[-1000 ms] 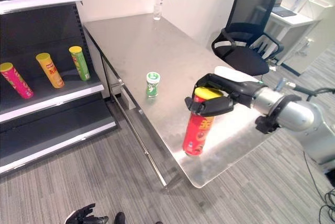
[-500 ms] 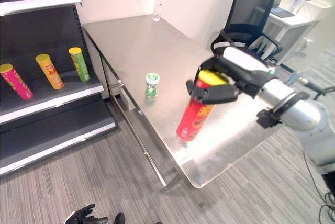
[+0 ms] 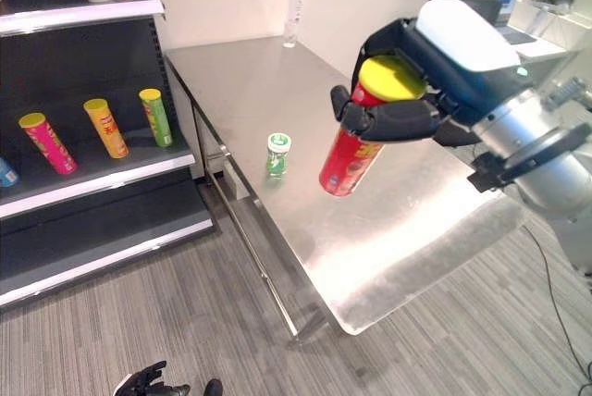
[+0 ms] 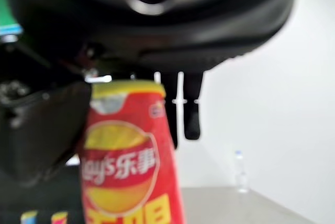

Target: Put the goods on the table back onto the shelves and tidy them up.

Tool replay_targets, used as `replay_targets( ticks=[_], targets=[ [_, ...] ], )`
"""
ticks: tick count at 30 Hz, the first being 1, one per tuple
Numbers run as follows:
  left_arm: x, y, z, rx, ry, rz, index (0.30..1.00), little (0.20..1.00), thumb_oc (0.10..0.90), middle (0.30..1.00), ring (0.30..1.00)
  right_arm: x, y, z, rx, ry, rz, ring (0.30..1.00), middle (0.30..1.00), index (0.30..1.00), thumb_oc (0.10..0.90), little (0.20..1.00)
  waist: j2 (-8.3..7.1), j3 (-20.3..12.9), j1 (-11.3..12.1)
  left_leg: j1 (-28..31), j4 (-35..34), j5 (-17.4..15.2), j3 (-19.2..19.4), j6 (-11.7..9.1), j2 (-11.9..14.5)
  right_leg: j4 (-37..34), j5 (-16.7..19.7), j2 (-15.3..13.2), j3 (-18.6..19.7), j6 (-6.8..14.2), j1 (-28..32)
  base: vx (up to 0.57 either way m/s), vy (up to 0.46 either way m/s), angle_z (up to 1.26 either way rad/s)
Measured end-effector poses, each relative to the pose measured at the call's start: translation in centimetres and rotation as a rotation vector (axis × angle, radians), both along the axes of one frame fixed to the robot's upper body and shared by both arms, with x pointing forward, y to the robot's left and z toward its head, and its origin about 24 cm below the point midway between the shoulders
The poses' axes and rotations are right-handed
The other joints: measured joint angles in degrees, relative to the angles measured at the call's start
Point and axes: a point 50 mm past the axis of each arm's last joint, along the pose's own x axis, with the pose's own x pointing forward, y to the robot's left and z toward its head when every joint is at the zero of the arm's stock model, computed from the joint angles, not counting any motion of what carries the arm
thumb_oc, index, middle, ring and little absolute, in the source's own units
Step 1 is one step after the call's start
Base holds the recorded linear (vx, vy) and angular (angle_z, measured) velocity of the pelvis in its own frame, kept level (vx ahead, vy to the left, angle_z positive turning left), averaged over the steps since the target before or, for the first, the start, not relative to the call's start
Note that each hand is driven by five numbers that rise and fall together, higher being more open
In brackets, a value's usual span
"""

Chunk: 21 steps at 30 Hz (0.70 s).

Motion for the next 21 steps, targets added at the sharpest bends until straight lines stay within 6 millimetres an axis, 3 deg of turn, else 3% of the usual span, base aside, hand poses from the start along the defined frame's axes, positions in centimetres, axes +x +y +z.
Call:
replay_targets(
  ticks=[4, 6, 7, 8, 9, 10, 11, 12, 13, 15, 16, 17, 18, 20, 21],
  targets=[
    [0.8, 0.1, 0.2, 0.0, -0.03, 0.004, 0.9, 0.9, 0.8, 0.9, 0.9, -0.1, 0.7, 1.3, -0.05, -0.037, 0.022, 0.3, 0.3, 0.3, 0.4, 0.3, 0.5, 1.0, 0.9, -1.7, 0.1, 1.3, -2.2, -1.5, 0.6, 0.1, 0.0, 0.9, -2.2, -0.4, -1.1, -0.13, 0.028, 0.28],
    [1.4, 0.1, 0.4, -0.007, -0.053, 0.023, 0.9, 0.9, 0.8, 0.9, 0.9, -0.3, 1.0, 2.4, -0.084, -0.067, 0.022, 0.3, 0.3, 0.3, 0.4, 0.3, 1.0, 2.2, 1.5, -2.8, 0.1, 1.5, -3.2, -2.3, 1.2, 0.1, 0.4, 1.0, -3.3, -2.3, -1.7, -0.12, 0.182, 0.23],
    [1.5, 0.2, 0.4, -0.01, -0.058, 0.034, 0.9, 0.9, 0.8, 0.9, 0.9, -0.3, 1.1, 2.5, -0.084, -0.074, 0.03, 0.3, 0.3, 0.3, 0.4, 0.3, 0.44, 2.7, 1.8, -2.9, 0.0, 0.1, -2.8, -3.2, 1.6, 0.0, 1.7, 0.3, -4.1, -4.9, -2.0, -0.09, 0.176, 0.05],
    [1.6, 0.5, 0.5, -0.006, -0.068, 0.052, 0.9, 0.9, 0.8, 0.9, 0.9, -0.4, 1.3, 2.5, -0.081, -0.082, 0.041, 0.3, 0.3, 0.3, 0.4, 0.3, -0.71, 3.3, 1.9, -3.1, 0.5, -1.8, 0.1, -3.6, 1.7, 0.0, 2.0, -0.7, -4.2, -5.8, -2.3, -0.04, 0.141, 0.01],
    [2.1, 1.4, 0.9, 0.007, -0.088, 0.085, 0.9, 0.9, 0.8, 0.9, 0.9, -0.5, 1.7, 2.3, -0.086, -0.079, 0.057, 0.3, 0.3, 0.3, 0.4, 0.3, -2.92, 4.5, 1.3, -3.5, 4.5, -2.7, 3.4, -3.2, 2.9, 0.1, 2.3, -2.8, -4.6, -6.2, -2.7, -0.05, 0.306, 0.08],
    [2.1, 1.7, 1.0, 0.015, -0.089, 0.082, 0.9, 0.9, 0.8, 0.9, 0.9, -0.5, 1.7, 2.3, -0.089, -0.077, 0.058, 0.3, 0.3, 0.3, 0.4, 0.3, -3.36, 4.7, 0.9, -3.1, 5.8, -3.3, 4.0, -4.4, 4.6, 0.1, 2.3, -3.2, -4.6, -5.9, -2.7, -0.06, 0.414, 0.2],
    [2.1, 1.8, 1.0, 0.019, -0.086, 0.077, 0.9, 0.9, 0.8, 0.9, 0.9, -0.5, 1.6, 2.3, -0.086, -0.076, 0.054, 0.3, 0.3, 0.3, 0.4, 0.3, -3.02, 4.7, 0.3, -2.4, 6.4, -3.7, 5.0, -5.5, 8.0, 0.1, 2.6, -3.6, -4.8, -5.7, -2.7, -0.03, 0.323, 0.21],
    [2.1, 1.9, 1.0, 0.022, -0.082, 0.068, 0.9, 0.9, 0.8, 0.9, 0.9, -0.4, 1.4, 1.9, -0.07, -0.068, 0.049, 0.3, 0.3, 0.3, 0.4, 0.3, -2.76, 4.6, -0.4, -1.7, 7.8, -4.8, 4.4, -8.3, 11.3, 0.1, 2.7, -3.8, -5.3, -5.4, -2.7, -0.01, 0.32, 0.36],
    [2.0, 1.7, 0.9, 0.018, -0.081, 0.068, 0.9, 0.9, 0.8, 0.9, 0.9, 0.0, 0.9, 1.5, -0.062, -0.044, 0.028, 0.3, 0.3, 0.3, 0.4, 0.3, -1.83, 4.3, -1.8, -0.3, 6.9, -4.3, 6.0, -9.7, 15.9, 0.2, 2.9, -4.0, -6.2, -4.4, -2.6, 0.0, 0.215, 0.41],
    [2.3, 1.1, 0.9, 0.002, -0.092, 0.064, 0.9, 0.9, 0.8, 0.9, 0.9, 0.3, 0.4, 1.4, -0.062, -0.029, -0.017, 0.3, 0.3, 0.3, 0.4, 0.3, 0.35, 4.0, -2.4, 1.0, 3.4, -3.2, 6.0, -11.4, 18.6, 0.2, 3.5, -4.6, -6.5, -2.6, -2.8, 0.0, 0.233, 0.26],
    [2.3, 0.6, 0.8, -0.01, -0.102, 0.065, 0.9, 0.9, 0.8, 0.9, 0.9, 0.3, 0.2, 1.5, -0.067, -0.029, -0.031, 0.3, 0.3, 0.3, 0.4, 0.3, 2.09, 4.0, -2.3, 2.3, 2.6, 1.7, 5.4, -10.2, 18.3, 0.1, 3.9, -4.5, -6.3, -0.8, -2.8, 0.0, 0.444, 0.04],
    [2.3, 0.3, 0.8, -0.018, -0.107, 0.069, 0.9, 0.9, 0.8, 0.9, 0.9, 0.2, 0.2, 1.5, -0.078, -0.028, -0.034, 0.3, 0.3, 0.3, 0.4, 0.3, 3.59, 3.9, -2.4, 2.6, 2.6, -0.1, 6.4, -11.2, 17.9, 0.2, 4.2, -5.0, -6.3, 0.7, -2.6, -0.08, 0.709, 0.34],
    [3.0, 0.6, 1.0, -0.007, -0.117, 0.06, 0.9, 0.9, 0.8, 0.9, 0.9, 0.0, -0.3, 0.7, -0.04, -0.026, -0.037, 0.3, 0.3, 0.3, 0.4, 0.3, 2.9, 3.6, -2.9, 1.8, 2.4, -3.8, 5.7, -9.8, 14.7, 0.8, 5.3, -8.9, -6.5, 2.3, -3.1, -0.08, 0.462, 0.42],
    [4.1, 1.0, 1.4, 0.011, -0.139, 0.031, 0.9, 0.9, 0.8, 0.9, 0.9, 0.2, -0.3, 0.0, -0.024, -0.013, -0.036, 0.3, 0.3, 0.3, 0.4, 0.3, 1.59, 3.5, -2.8, 1.1, 1.3, -4.9, 5.6, -7.5, 10.2, 2.0, 6.2, -13.6, -6.0, 3.9, -4.9, -0.11, 0.255, 0.37],
    [4.4, 1.6, 1.7, 0.027, -0.157, 0.032, 0.9, 0.9, 0.8, 0.9, 0.9, 0.3, -0.2, -0.2, -0.037, -0.006, -0.034, 0.3, 0.3, 0.3, 0.4, 0.3, 1.0, 3.6, -2.3, 1.1, 0.5, -4.1, 5.6, -6.4, 8.7, 2.1, 6.3, -14.5, -5.8, 4.7, -5.4, -0.22, 0.388, 0.2]
  ],
)
